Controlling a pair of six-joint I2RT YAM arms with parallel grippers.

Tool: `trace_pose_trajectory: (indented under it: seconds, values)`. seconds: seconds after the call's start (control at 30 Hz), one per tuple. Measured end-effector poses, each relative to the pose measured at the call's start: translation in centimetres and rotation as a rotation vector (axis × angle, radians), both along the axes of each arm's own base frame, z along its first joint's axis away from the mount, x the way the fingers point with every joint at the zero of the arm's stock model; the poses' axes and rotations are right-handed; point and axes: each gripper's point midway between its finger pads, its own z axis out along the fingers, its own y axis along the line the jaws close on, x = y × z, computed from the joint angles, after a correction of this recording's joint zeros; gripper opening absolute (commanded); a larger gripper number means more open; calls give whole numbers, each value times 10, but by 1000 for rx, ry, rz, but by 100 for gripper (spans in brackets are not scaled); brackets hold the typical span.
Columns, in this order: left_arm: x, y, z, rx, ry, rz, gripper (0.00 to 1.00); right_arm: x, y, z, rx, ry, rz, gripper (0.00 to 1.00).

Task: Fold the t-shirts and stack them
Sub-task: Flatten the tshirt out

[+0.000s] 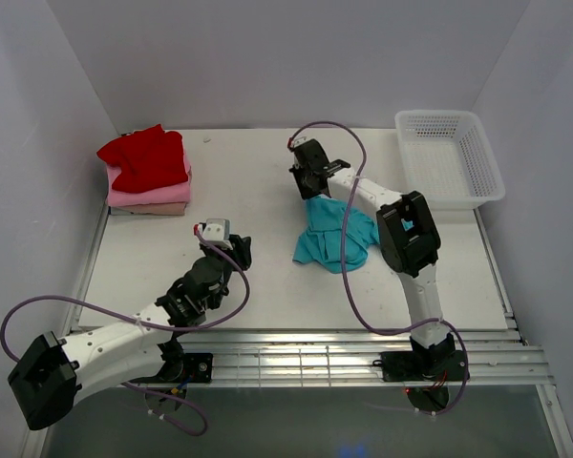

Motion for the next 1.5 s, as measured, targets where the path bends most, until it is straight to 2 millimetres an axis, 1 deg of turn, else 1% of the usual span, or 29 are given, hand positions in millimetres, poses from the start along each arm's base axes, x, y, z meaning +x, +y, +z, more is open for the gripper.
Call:
trace_pose_trajectory:
  seconds: [0.07,0.1,0.13,0.2,0.27,0.3,0.33,0.37,0.4,0.43,0.47,0.5,0.53,0.6,0.63,0.7,0.8,0.9,1.0,1.03,1.07,1.1,1.17,1.23,1.33,1.4,1.43,1.5]
  values:
    - [-1,-5,-2,-13,10,-23,53,7,-3,34,-2,-45,-22,8]
    - [-2,-8,-4,-19,18,-35,53,11,-6,65,1,-91,-38,8]
    - [-2,-11,-6,-23,27,-49,53,15,-7,91,12,-132,-50,8]
    - [-4,-17,-13,-26,49,-73,53,19,-17,166,44,-261,-88,8]
    - [-5,-23,-20,-23,71,-100,53,11,-38,245,80,-404,-143,8]
    - [-5,-27,-23,-20,80,-114,52,2,-52,283,96,-476,-173,8]
    - [-5,-31,-27,-14,91,-132,51,-12,-71,321,109,-547,-214,8]
    - [-5,-36,-32,-4,105,-149,51,-26,-90,352,115,-608,-254,8]
    - [-5,-41,-36,5,119,-167,51,-38,-105,372,122,-649,-287,8]
    - [-4,-47,-40,14,133,-186,51,-54,-124,391,124,-691,-328,8]
    - [-3,-52,-42,20,143,-200,51,-70,-143,406,121,-726,-367,8]
    - [-2,-58,-44,26,151,-218,51,-84,-158,416,117,-750,-401,8]
    - [-1,-64,-46,29,156,-235,51,-95,-173,421,108,-766,-436,8]
    - [2,-75,-48,30,164,-262,51,-113,-195,422,85,-780,-491,8]
    - [4,-80,-49,33,167,-272,51,-120,-203,418,64,-775,-510,8]
    - [10,-90,-50,34,168,-289,51,-127,-214,402,17,-754,-537,8]
    - [20,-107,-55,42,179,-309,49,-132,-222,375,-57,-705,-547,8]
    - [25,-127,-64,45,198,-354,47,-136,-227,351,-119,-661,-548,8]
    - [23,-147,-81,47,222,-423,46,-138,-231,336,-157,-634,-550,8]
    - [21,-153,-88,51,233,-444,44,-139,-232,334,-165,-628,-550,8]
    - [19,-158,-95,58,247,-463,37,-139,-232,332,-170,-625,-549,8]
    - [17,-162,-102,63,262,-479,35,-139,-232,332,-172,-624,-549,8]
    - [14,-169,-114,73,285,-504,33,-139,-233,333,-174,-627,-555,8]
    - [8,-173,-120,76,299,-522,33,-139,-234,334,-176,-628,-559,8]
    - [-3,-181,-118,68,289,-542,32,-137,-233,345,-165,-643,-560,8]
    - [-20,-187,-115,61,273,-565,31,-134,-229,364,-125,-671,-554,8]
    - [-30,-190,-112,53,265,-585,31,-133,-227,378,-95,-692,-551,8]
    - [-48,-196,-105,29,244,-619,31,-131,-223,412,-21,-748,-547,8]
